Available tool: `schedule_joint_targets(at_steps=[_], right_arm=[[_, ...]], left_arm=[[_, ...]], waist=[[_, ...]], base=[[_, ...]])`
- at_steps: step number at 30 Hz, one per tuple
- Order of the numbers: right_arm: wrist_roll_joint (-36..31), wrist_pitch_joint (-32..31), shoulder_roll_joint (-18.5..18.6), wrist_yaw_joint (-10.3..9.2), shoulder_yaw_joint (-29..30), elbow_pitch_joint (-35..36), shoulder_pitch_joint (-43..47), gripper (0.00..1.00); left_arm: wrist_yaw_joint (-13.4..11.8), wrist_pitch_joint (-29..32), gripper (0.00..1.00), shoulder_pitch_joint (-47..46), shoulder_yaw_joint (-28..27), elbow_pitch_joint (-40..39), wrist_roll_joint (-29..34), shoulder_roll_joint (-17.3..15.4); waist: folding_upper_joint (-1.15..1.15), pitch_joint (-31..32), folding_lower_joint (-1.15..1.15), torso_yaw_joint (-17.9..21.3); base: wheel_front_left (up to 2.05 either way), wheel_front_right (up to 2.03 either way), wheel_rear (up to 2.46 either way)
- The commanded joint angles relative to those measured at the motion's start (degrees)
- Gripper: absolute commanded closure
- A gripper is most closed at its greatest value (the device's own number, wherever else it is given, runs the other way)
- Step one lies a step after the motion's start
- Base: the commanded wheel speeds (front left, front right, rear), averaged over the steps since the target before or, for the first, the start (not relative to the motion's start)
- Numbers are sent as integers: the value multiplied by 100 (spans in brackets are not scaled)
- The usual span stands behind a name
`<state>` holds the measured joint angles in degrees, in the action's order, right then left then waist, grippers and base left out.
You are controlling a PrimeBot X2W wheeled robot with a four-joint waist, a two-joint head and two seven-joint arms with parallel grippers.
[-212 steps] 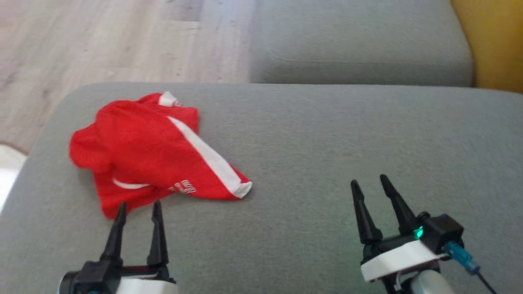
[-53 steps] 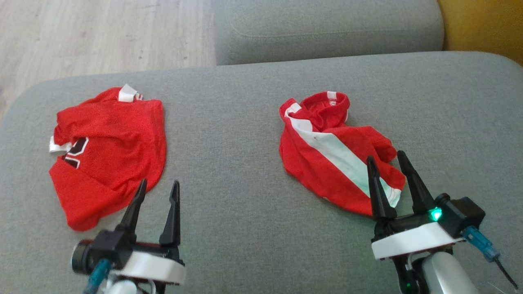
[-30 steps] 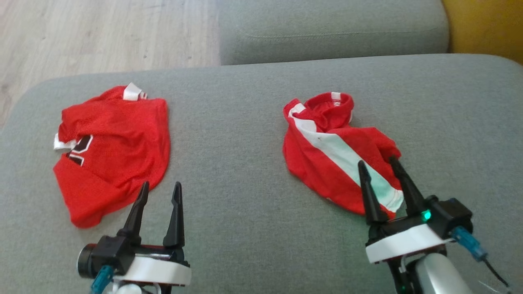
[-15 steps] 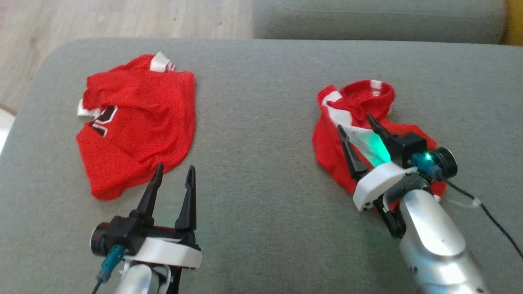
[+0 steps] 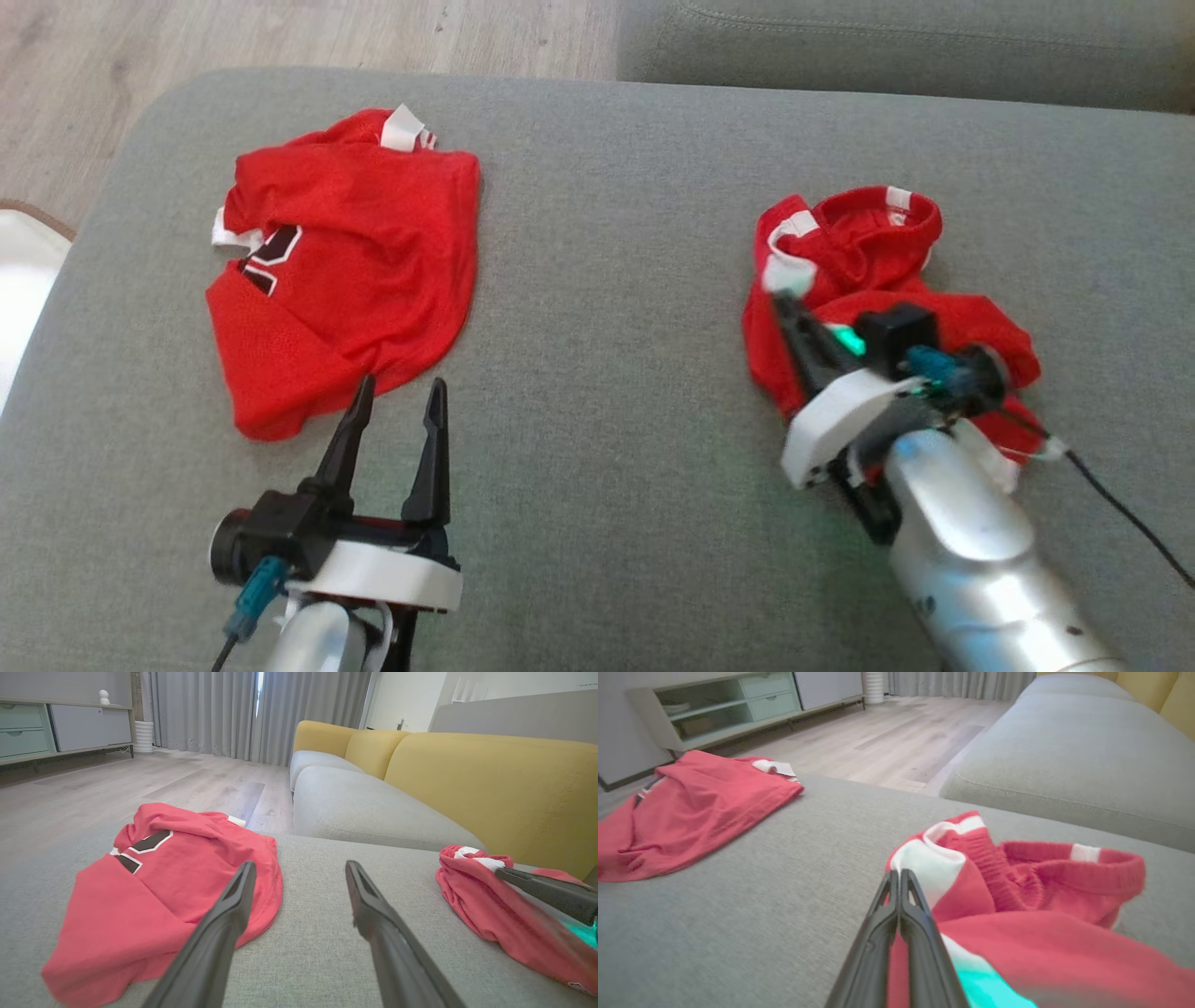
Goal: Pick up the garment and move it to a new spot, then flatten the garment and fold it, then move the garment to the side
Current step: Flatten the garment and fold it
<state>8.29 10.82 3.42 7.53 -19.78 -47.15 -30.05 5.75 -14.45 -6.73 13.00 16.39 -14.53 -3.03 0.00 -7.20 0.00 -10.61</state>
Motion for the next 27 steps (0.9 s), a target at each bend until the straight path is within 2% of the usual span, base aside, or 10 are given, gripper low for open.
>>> schedule_joint_targets(at_steps=[1,10,13,14,15,20,25,27], right_arm=[[129,76,-52,-4,-273,184,-121,100],[1238,-125,-54,-4,-2486,1103,296,100],[1483,-277,-54,-4,-3028,1250,465,100],[1501,-335,-54,-4,-3174,1229,502,25],[1541,-403,-54,-4,-3313,1203,542,0],[1864,-391,-54,-4,-3520,1260,555,0],[1900,22,-47,-4,-3009,1339,415,0],[1803,215,13,-4,-2607,1425,370,0]], left_arm=[[24,-54,0,-149,-207,-153,52,-1],[43,-54,0,-56,-277,-138,52,10],[50,-55,0,-30,-277,-118,50,12],[52,-55,0,-22,-278,-108,50,12],[53,-55,0,-8,-281,-99,50,12],[43,-55,0,99,-371,-91,15,13],[33,-55,0,152,-441,-165,-15,14],[36,-55,0,148,-464,-225,-17,14]], waist=[[0,28,0,25],[0,256,0,199],[0,321,0,223],[0,345,0,227],[0,371,0,233],[0,472,0,355],[0,525,0,526],[0,536,0,619]], base=[[0,0,0],[0,0,0],[0,0,0],[0,0,0],[0,0,0],[0,0,0],[0,0,0],[0,0,0]])
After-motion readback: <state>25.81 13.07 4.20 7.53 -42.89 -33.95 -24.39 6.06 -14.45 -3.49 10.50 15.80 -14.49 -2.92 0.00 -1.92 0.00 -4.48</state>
